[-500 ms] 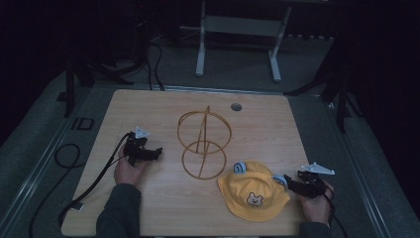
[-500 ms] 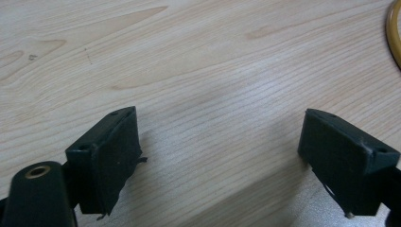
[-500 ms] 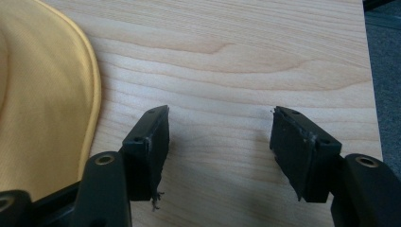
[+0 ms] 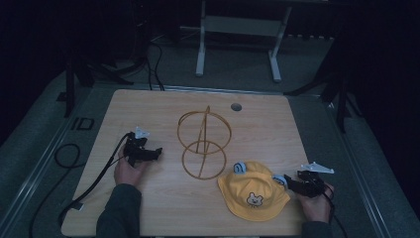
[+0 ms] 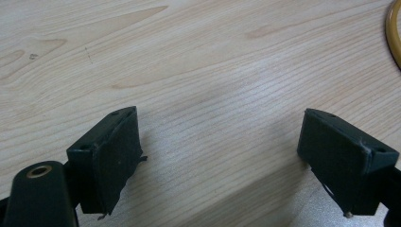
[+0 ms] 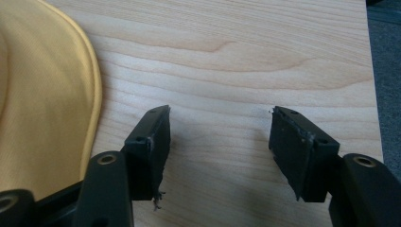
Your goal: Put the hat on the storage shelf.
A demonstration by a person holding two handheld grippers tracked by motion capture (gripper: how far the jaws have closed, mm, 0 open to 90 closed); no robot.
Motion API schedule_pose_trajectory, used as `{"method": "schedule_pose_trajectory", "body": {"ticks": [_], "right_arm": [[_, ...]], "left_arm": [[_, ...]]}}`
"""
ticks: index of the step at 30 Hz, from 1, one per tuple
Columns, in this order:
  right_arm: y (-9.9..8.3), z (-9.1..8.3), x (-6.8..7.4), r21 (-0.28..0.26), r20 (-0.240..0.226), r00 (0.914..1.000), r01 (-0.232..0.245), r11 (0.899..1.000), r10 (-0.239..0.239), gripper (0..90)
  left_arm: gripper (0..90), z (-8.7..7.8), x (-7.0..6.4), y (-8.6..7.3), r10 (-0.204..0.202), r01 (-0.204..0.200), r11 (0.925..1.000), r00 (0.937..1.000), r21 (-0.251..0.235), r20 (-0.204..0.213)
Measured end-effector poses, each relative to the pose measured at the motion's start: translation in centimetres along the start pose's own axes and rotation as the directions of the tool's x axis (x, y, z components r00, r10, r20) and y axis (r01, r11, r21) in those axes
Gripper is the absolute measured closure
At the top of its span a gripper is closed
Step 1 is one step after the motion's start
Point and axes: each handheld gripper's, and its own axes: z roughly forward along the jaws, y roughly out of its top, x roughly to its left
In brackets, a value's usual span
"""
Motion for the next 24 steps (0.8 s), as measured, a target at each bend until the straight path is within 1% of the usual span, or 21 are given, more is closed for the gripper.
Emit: {"method": "schedule_pose_trajectory", "body": {"ticks": [5, 9, 11, 15, 19, 24], "right_arm": [[0.2, -0.1, 0.1, 0.021, -0.015, 0.9997, 0.018, 1.0, -0.017, 40.8], [0.4, -0.2, 0.3, 0.044, -0.043, 0.9978, 0.053, 0.998, -0.051, 41.4], [0.5, -0.4, 0.5, 0.049, -0.049, 0.9966, 0.068, 0.996, -0.066, 41.3], [0.9, -1.1, 0.7, 0.049, -0.066, 0.9936, 0.095, 0.994, -0.092, 40.9], [1.5, -2.2, 0.8, 0.046, -0.081, 0.9884, 0.132, 0.99, -0.128, 40.6], [2.2, -3.5, 0.7, 0.045, -0.101, 0.9821, 0.164, 0.985, -0.159, 40.2]], "left_arm": [[13.9, 0.0, 0.0, 0.0, 0.001, -0.001, 1.0, 1.0, 0.0, 0.0], [13.9, 0.0, 0.0, 0.0, 0.001, -0.001, 1.0, 1.0, 0.001, 0.001], [13.9, 0.0, 0.0, 0.0, 0.001, -0.001, 1.0, 1.0, 0.0, 0.001], [13.9, 0.0, 0.0, 0.0, 0.0, 0.0, 1.0, 1.0, 0.0, 0.002], [13.9, 0.0, 0.0, 0.0, 0.0, 0.0, 1.0, 1.0, -0.001, 0.002], [13.9, 0.0, 0.0, 0.0, 0.0, 0.0, 1.0, 1.0, 0.0, 0.003]]}}
